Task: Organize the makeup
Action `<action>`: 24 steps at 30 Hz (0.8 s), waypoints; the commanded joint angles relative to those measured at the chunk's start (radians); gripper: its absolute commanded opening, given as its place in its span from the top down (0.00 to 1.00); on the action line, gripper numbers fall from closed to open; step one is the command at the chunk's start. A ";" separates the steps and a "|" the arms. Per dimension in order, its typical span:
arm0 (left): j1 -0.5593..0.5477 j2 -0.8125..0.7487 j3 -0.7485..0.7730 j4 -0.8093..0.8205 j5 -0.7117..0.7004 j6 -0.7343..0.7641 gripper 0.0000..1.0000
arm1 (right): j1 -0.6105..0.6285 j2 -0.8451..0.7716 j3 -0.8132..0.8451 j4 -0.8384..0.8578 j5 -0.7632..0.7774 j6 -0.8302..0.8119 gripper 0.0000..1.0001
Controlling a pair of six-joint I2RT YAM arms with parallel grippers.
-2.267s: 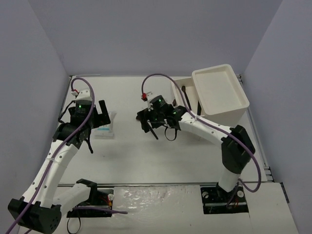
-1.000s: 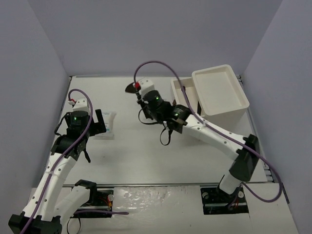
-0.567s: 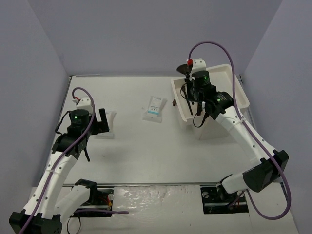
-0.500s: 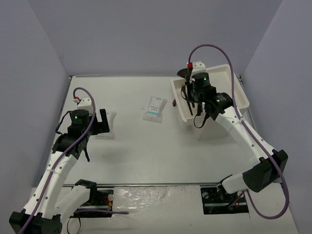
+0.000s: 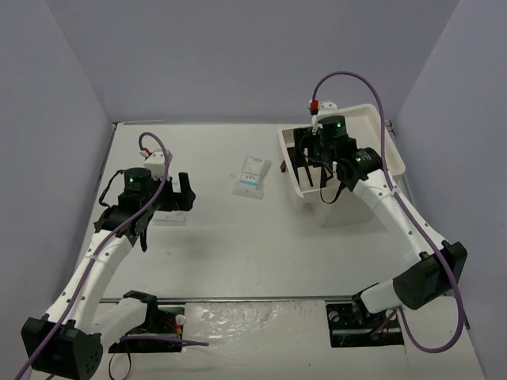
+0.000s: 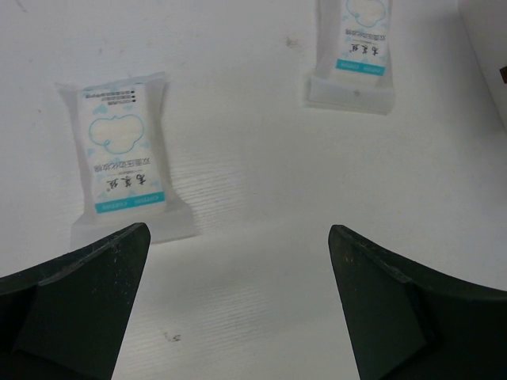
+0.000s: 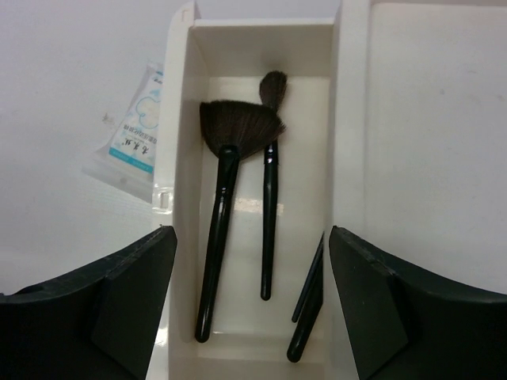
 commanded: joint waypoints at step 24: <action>-0.424 0.834 0.726 0.380 0.104 0.121 0.06 | -0.358 0.093 0.056 0.067 -0.396 -0.168 0.95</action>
